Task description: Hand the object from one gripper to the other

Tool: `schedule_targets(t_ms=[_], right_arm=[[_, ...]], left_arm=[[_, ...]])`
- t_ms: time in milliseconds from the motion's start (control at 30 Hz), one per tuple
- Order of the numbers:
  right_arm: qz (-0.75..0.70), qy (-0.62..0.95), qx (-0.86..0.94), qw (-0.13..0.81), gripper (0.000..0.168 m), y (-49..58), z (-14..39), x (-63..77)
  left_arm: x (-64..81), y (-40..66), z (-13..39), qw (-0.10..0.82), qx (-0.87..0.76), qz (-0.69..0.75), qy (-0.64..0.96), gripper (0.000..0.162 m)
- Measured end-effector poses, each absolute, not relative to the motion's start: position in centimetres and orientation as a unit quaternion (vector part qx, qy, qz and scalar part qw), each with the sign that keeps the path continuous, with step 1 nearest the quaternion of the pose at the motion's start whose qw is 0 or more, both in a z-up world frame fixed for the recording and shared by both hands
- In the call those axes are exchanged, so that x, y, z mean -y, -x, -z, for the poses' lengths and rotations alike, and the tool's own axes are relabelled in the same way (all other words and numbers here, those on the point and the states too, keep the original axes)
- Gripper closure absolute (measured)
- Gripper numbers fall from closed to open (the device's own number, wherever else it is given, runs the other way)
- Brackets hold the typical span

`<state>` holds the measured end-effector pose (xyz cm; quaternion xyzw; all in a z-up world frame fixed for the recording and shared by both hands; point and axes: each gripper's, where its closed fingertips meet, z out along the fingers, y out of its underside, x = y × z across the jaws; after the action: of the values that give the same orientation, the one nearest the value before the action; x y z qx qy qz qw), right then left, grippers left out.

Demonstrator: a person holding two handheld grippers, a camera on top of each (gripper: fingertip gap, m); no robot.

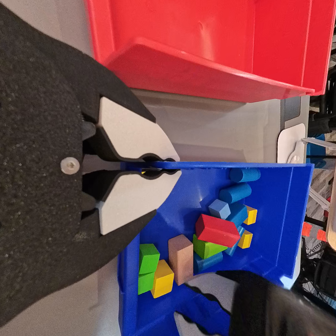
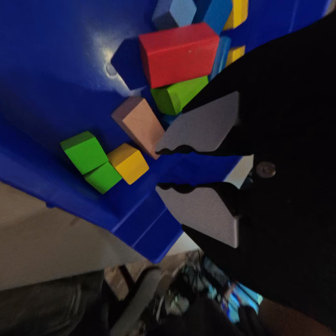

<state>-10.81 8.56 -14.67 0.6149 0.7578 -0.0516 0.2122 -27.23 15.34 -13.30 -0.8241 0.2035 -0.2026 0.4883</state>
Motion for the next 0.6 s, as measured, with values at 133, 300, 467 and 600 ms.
schedule_targets(t_ms=[133, 300, 467, 600], right_arm=[[0.005, -0.653, -0.707, 0.270, 0.150, 9.7, 16.0, -9.8], [0.058, -0.681, -0.657, 0.318, 0.119, 11.4, 15.4, -6.1], [-0.057, -0.782, -0.578, 0.225, 0.125, 11.2, 16.1, -7.6], [-0.103, -0.779, -0.587, 0.196, 0.107, 11.8, 16.4, -7.3]], left_arm=[[-15.3, 27.1, 13.3, 0.487, -0.202, 0.205, 0.824, 0.159], [-15.2, 27.2, 13.3, 0.489, -0.187, 0.205, 0.827, 0.159], [-14.8, 27.2, 13.3, 0.492, -0.176, 0.201, 0.829, 0.159], [-14.8, 27.2, 13.2, 0.490, -0.175, 0.206, 0.829, 0.158]])
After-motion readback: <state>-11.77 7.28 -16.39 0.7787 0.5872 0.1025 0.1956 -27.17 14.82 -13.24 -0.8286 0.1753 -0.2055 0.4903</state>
